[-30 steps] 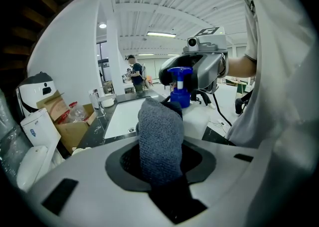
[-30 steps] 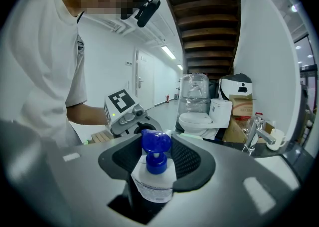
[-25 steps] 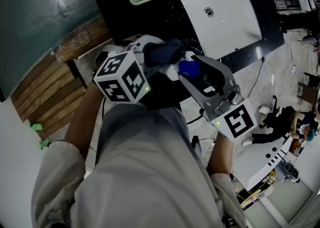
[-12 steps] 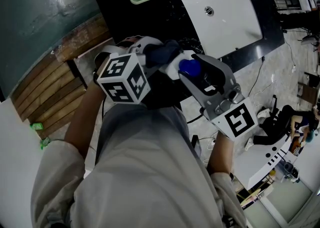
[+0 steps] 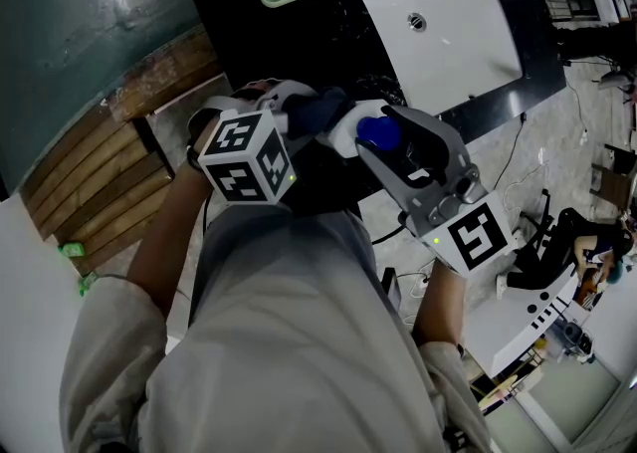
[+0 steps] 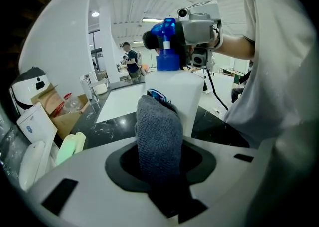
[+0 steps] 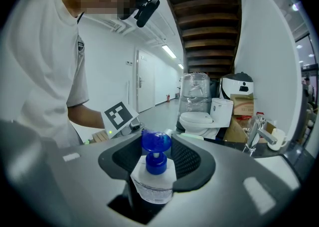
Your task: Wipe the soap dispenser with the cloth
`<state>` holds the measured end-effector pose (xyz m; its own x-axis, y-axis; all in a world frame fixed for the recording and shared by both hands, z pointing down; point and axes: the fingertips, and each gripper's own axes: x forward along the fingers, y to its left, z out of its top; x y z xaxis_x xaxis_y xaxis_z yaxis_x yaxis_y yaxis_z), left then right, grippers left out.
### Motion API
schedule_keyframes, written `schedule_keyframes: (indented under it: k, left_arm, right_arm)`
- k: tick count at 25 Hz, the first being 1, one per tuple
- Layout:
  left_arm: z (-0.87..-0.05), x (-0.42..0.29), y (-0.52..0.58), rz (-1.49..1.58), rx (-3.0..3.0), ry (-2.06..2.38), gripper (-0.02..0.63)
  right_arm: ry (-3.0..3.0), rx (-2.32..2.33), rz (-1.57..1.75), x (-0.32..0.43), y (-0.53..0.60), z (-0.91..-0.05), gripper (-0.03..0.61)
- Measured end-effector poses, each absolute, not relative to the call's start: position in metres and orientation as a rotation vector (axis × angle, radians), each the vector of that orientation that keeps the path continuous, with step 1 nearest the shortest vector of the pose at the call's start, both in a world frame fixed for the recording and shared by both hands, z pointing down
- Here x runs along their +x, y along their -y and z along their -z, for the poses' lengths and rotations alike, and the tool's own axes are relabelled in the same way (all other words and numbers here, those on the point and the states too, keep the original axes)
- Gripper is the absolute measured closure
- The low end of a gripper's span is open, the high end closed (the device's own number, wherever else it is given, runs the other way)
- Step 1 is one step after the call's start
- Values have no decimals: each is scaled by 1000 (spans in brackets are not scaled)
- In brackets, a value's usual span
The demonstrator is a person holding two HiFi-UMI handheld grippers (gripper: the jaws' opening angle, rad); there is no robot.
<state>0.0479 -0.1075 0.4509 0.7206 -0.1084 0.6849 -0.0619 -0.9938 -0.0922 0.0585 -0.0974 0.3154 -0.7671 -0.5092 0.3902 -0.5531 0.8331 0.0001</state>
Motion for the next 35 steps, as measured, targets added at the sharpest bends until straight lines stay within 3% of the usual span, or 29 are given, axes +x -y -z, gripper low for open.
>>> schedule_keyframes:
  k: [35]
  left_arm:
    - [-483,29,63,1263,-3014,-28,489]
  right_arm:
    - [2646,809,-152,58,98,-315,405]
